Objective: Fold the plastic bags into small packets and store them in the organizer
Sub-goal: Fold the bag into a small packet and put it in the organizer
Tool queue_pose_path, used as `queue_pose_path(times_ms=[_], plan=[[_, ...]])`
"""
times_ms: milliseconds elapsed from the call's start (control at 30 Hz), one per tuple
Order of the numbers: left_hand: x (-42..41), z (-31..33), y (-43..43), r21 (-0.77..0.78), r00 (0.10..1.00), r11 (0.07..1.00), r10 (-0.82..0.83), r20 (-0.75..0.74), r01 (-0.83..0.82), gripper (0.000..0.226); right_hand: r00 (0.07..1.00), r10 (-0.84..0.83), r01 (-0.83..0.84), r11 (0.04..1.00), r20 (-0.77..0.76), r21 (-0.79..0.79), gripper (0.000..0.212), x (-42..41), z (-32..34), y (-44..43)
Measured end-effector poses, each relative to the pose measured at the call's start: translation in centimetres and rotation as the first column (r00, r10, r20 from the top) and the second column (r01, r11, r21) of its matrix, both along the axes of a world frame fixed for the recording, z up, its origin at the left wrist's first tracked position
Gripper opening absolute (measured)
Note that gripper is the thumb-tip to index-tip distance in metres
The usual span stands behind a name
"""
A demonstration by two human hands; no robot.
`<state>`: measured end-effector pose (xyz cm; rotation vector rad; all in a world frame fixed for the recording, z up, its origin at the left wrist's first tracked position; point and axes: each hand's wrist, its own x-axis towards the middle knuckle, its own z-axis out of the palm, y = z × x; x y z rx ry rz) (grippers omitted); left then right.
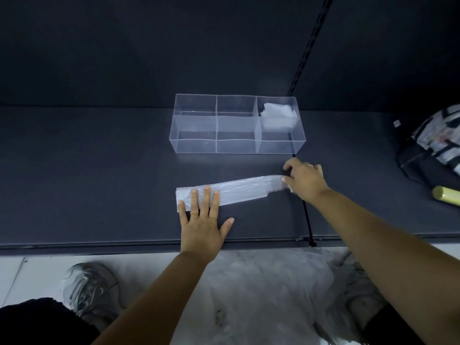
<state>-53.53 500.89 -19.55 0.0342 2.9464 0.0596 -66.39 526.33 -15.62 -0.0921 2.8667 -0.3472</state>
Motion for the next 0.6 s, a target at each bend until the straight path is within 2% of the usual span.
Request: queue_pose_path(times_ms=[33, 100, 233, 300, 367, 433, 500, 600], plan=[[0.0, -0.1, -0.2, 0.002, 1.0, 1.0, -0.006, -0.001, 0.006, 0.076, 0.998, -0.008, 0.009, 1.0, 0.069, -0.005, 0.006, -0.1, 0.5, 0.1], [-0.1, -0.1, -0.6, 0.005, 0.999, 0.999, -0.052, 0.001, 0.052, 0.076, 0.982, -0.018, 0.031, 0.997, 0.19, -0.069, 0.014, 0.2, 1.4, 1.0], [-0.7, 0.8, -2.5, 0.015, 0.97, 0.972, -0.233, -0.064, 0.234, 0.08, 0.908, 0.028, 0.123, 0.936, 0.418, -0.329, 0.012, 2.2, 3.4, 2.8], [-1.2, 1.2, -3.8, -0.005, 0.944, 0.944, -0.329, -0.027, 0.329, 0.083, 0.813, 0.03, 0.254, 0.88, 0.581, -0.401, 0.009, 3.7, 4.3, 3.5], [-1.3, 1.8, -4.1, 0.022, 0.929, 0.929, -0.369, 0.008, 0.369, 0.088, 0.659, 0.074, 0.385, 0.822, 0.748, -0.42, 0.008, 5.4, 4.8, 3.9], [-0.5, 2.2, -2.4, 0.155, 0.918, 0.905, -0.391, -0.062, 0.396, 0.094, 0.561, 0.114, 0.476, 0.766, 0.82, -0.432, 0.011, 6.9, 5.4, 3.7], [1.1, 2.6, 1.4, 0.349, 0.92, 0.852, -0.373, -0.12, 0.391, 0.1, 0.514, 0.147, 0.559, 0.69, 0.845, -0.459, 0.014, 8.0, 6.2, 3.2], [3.4, 3.1, 7.6, 0.644, 0.971, 0.727, -0.179, -0.157, 0.238, 0.096, 0.464, 0.226, 0.622, 0.606, 0.857, -0.496, 0.015, 8.6, 7.8, 2.5]])
